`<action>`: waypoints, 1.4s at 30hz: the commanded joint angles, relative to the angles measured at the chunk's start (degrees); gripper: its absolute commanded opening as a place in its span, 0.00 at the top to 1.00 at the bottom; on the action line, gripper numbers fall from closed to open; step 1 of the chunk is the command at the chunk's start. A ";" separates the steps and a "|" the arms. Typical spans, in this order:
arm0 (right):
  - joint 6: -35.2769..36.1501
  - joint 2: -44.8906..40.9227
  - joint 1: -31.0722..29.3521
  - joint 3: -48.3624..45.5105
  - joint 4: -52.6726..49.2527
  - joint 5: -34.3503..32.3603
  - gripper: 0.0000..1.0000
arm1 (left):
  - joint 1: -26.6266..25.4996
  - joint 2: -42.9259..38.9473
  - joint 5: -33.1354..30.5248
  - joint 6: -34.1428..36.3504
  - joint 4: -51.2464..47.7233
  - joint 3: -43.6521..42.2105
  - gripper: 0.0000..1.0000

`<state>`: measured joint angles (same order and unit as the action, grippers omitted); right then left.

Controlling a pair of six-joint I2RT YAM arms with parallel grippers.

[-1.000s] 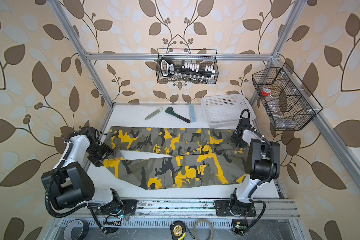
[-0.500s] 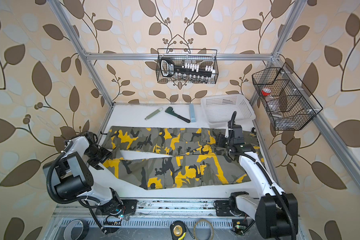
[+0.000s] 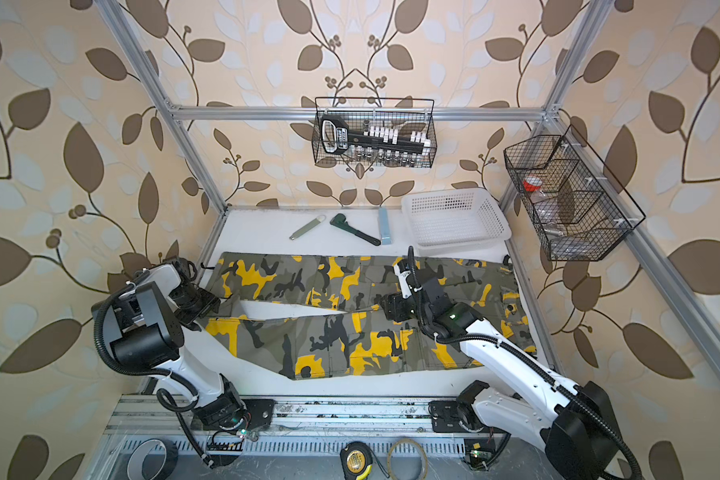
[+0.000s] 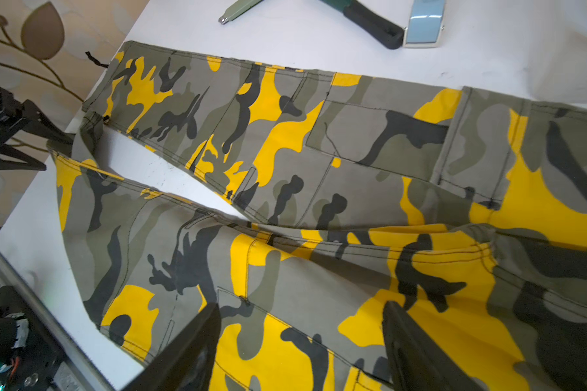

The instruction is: Fold and stack the trousers

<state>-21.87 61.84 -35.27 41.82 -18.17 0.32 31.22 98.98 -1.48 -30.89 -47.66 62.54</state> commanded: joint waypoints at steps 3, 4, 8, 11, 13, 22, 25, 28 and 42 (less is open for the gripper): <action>-0.97 1.51 -1.62 0.61 1.26 -1.68 0.24 | 0.59 1.35 -0.93 -0.24 -0.60 0.67 0.44; -0.62 1.44 -1.64 0.54 1.16 -1.86 0.24 | 0.59 1.54 -1.36 -0.09 -0.51 0.57 0.49; 0.15 1.10 -1.29 0.80 0.27 -1.99 0.25 | 0.59 1.28 -1.75 0.56 -1.69 1.15 0.82; 0.16 0.78 -1.08 0.68 -0.11 -2.07 0.25 | 0.51 -2.28 -3.19 1.00 -4.35 2.25 1.00; 0.12 0.76 -0.99 0.55 -0.27 -1.82 0.25 | 0.33 -5.37 -5.28 1.34 -6.76 3.15 1.00; 2.78 1.92 1.59 1.81 0.35 2.20 0.25 | -0.11 -25.73 -14.91 0.40 -19.47 2.94 1.00; 3.71 2.46 3.23 2.69 0.92 4.55 0.25 | -0.36 -32.67 -16.85 -1.22 -23.34 3.08 1.00; 5.31 3.54 4.56 4.25 0.75 6.24 0.25 | -2.13 -37.70 -20.05 -4.76 -28.52 4.15 1.00; 10.08 2.49 10.19 5.45 -3.08 5.90 0.25 | -6.36 -8.13 -20.77 -4.77 -5.66 -0.12 0.94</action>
<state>-13.45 66.48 -25.56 47.16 -19.42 7.03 25.76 86.30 -20.12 -35.68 -59.37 60.90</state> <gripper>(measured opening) 0.745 0.058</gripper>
